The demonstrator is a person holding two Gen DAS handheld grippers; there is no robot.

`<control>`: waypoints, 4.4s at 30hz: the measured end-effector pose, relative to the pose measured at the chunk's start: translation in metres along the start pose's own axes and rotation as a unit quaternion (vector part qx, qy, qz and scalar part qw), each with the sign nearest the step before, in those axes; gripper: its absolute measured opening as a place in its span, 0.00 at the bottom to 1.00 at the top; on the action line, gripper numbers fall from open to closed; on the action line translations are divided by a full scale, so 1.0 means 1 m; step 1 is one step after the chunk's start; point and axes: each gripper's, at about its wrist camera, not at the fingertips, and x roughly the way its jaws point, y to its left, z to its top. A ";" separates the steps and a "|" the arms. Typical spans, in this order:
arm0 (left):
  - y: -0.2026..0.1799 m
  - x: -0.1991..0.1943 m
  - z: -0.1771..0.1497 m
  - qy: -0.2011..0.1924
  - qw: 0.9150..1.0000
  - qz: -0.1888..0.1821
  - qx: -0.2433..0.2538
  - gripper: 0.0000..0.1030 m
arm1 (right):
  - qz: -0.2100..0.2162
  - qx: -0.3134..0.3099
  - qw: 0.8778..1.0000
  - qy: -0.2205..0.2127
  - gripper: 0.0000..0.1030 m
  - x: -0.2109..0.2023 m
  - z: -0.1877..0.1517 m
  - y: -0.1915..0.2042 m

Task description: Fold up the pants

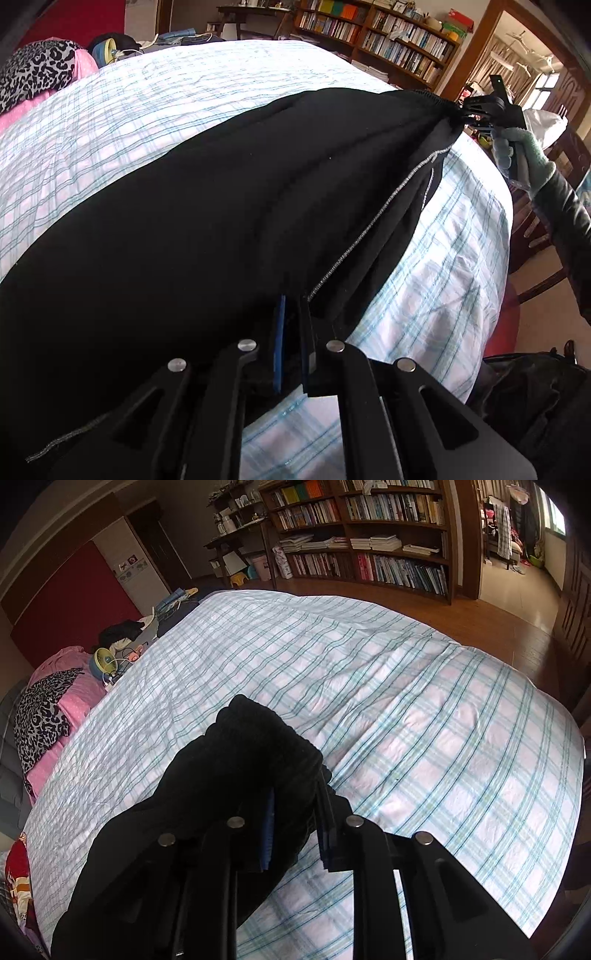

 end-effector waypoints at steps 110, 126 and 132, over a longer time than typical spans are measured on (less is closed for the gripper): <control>0.036 0.022 0.020 -0.060 0.995 -0.028 -0.081 0.48 | -0.075 -0.374 0.912 0.150 0.08 0.127 -0.107 0.356; 0.025 0.027 0.025 -0.043 0.996 -0.016 -0.082 0.52 | 0.111 -0.172 0.960 0.193 0.27 0.106 -0.060 0.287; 0.022 0.027 0.027 -0.034 0.996 -0.006 -0.077 0.53 | 0.146 -0.168 0.958 0.179 0.27 0.092 -0.057 0.281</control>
